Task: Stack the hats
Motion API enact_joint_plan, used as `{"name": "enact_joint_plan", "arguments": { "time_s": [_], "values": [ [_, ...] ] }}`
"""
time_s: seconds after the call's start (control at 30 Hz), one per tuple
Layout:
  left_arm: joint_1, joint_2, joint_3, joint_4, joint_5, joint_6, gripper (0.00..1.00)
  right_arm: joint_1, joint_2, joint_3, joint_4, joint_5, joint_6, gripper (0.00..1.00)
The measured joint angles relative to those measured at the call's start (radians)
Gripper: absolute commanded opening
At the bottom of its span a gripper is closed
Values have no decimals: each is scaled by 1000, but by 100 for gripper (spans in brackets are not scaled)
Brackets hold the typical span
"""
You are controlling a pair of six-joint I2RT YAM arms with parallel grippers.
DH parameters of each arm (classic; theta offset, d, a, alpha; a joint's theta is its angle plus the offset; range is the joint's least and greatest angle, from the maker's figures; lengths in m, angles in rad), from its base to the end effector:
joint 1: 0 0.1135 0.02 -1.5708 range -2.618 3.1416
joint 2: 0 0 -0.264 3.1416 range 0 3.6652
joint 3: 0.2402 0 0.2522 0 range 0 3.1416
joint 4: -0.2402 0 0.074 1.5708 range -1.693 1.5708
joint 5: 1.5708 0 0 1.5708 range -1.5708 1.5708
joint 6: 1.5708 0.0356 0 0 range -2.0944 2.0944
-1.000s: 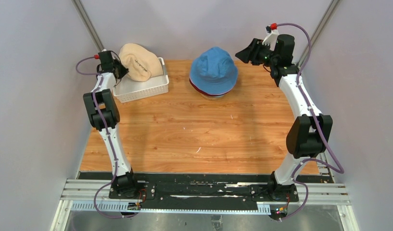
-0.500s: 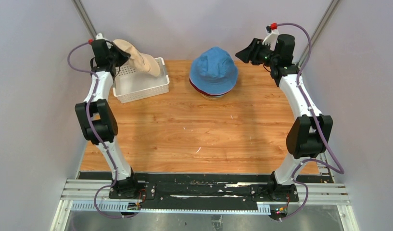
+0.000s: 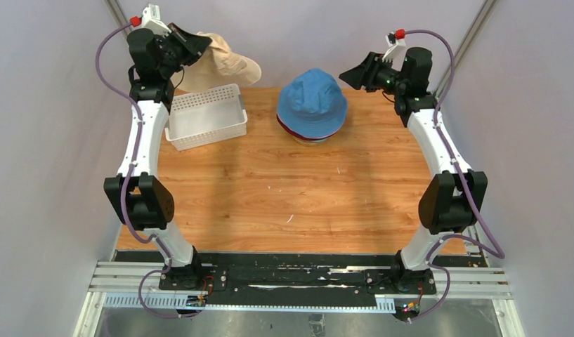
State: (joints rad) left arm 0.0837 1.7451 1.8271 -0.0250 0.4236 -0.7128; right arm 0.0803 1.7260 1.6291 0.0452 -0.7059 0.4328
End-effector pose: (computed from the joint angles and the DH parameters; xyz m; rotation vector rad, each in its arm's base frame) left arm 0.4111 0.0198 0.4594 -0.2735 1.5521 -0.8175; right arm 0.4082 0.0560 0.4051 -0.2710 1.6764 0.9574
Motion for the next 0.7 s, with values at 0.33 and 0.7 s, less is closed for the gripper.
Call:
{"name": "enact_joint_plan", "arguments": {
  "time_s": [0.33,0.7],
  "values": [
    [-74,-41,42,138,121,-184,0,33,0,-2,184,-112,159,54],
    [-228,-27,155,209,144,-268,0,73,3,-47,465,-203,398,54]
  ]
}}
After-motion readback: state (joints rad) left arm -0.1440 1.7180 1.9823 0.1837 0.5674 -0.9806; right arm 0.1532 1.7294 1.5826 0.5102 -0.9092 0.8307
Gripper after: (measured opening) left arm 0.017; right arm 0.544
